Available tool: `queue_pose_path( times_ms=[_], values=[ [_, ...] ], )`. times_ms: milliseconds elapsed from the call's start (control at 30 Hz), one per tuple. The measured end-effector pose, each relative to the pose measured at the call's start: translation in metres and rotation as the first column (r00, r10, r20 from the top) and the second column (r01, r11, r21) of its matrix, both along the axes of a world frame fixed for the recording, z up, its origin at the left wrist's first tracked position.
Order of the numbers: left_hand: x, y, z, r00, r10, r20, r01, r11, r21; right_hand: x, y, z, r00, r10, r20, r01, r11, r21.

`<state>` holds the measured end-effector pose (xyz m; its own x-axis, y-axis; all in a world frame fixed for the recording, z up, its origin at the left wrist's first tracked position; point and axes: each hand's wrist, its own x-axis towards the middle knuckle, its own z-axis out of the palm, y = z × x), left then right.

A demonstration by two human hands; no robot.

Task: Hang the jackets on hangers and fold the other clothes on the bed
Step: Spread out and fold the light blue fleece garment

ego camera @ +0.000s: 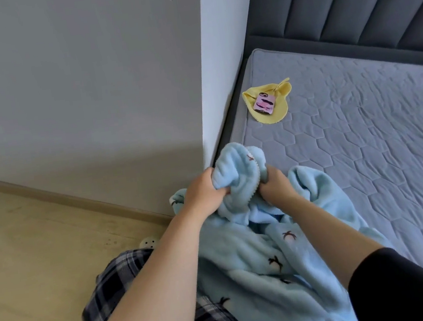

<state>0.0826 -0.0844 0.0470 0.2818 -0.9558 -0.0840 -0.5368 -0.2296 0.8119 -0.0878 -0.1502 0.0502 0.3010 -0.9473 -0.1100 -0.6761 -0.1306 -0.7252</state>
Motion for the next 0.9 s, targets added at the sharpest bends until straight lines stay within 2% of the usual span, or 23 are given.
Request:
queue_pose_path(
  times_ms=[100, 200, 333, 433, 500, 567, 600, 667, 700, 733, 767, 800, 833, 867, 900],
  values=[
    [0.019, 0.006, 0.04, 0.996, 0.077, 0.035, -0.072, 0.989, -0.133, 0.036, 0.009, 0.037, 0.99, 0.042, 0.137, -0.026, 0.993, -0.112],
    [0.054, 0.019, 0.098, 0.979, 0.198, 0.042, -0.18, 0.946, -0.268, 0.077, 0.014, 0.097, 0.964, 0.15, 0.221, -0.08, 0.951, -0.299],
    [0.106, 0.043, 0.194, 0.942, 0.335, -0.018, -0.304, 0.831, -0.465, 0.14, 0.027, 0.202, 0.904, 0.328, 0.272, -0.154, 0.847, -0.508],
    [0.14, 0.063, 0.276, 0.914, 0.406, 0.017, -0.323, 0.749, -0.578, 0.182, 0.043, 0.286, 0.836, 0.448, 0.317, -0.171, 0.762, -0.624],
    [0.163, 0.077, 0.333, 0.871, 0.487, 0.062, -0.331, 0.675, -0.66, 0.207, 0.049, 0.344, 0.802, 0.515, 0.302, -0.17, 0.682, -0.711],
    [0.186, 0.094, 0.389, 0.793, 0.601, 0.1, -0.322, 0.554, -0.768, 0.226, 0.051, 0.4, 0.791, 0.539, 0.289, -0.125, 0.604, -0.787],
    [0.196, 0.103, 0.414, 0.744, 0.66, 0.109, -0.302, 0.477, -0.825, 0.233, 0.051, 0.426, 0.771, 0.545, 0.329, -0.067, 0.583, -0.809],
    [0.214, 0.12, 0.458, 0.666, 0.739, 0.106, -0.237, 0.344, -0.909, 0.246, 0.053, 0.468, 0.668, 0.585, 0.46, 0.09, 0.551, -0.83],
    [0.224, 0.128, 0.475, 0.664, 0.736, 0.134, -0.21, 0.355, -0.911, 0.253, 0.051, 0.481, 0.627, 0.603, 0.494, 0.133, 0.542, -0.83],
    [0.234, 0.135, 0.489, 0.689, 0.695, 0.203, -0.201, 0.453, -0.869, 0.261, 0.046, 0.489, 0.642, 0.606, 0.47, 0.105, 0.537, -0.837],
    [0.244, 0.143, 0.499, 0.733, 0.607, 0.308, -0.196, 0.621, -0.759, 0.27, 0.041, 0.494, 0.73, 0.581, 0.359, -0.016, 0.54, -0.841],
    [0.255, 0.152, 0.504, 0.772, 0.482, 0.413, -0.174, 0.787, -0.592, 0.279, 0.035, 0.494, 0.826, 0.54, 0.162, -0.197, 0.546, -0.814],
    [0.266, 0.161, 0.506, 0.795, 0.381, 0.472, -0.154, 0.88, -0.45, 0.287, 0.031, 0.493, 0.857, 0.515, 0.004, -0.327, 0.549, -0.77],
    [0.276, 0.168, 0.509, 0.798, 0.354, 0.489, -0.157, 0.904, -0.398, 0.293, 0.03, 0.492, 0.857, 0.515, -0.013, -0.342, 0.551, -0.761],
    [0.285, 0.173, 0.51, 0.793, 0.389, 0.469, -0.175, 0.883, -0.436, 0.299, 0.031, 0.49, 0.844, 0.531, 0.077, -0.283, 0.562, -0.778]
  ],
)
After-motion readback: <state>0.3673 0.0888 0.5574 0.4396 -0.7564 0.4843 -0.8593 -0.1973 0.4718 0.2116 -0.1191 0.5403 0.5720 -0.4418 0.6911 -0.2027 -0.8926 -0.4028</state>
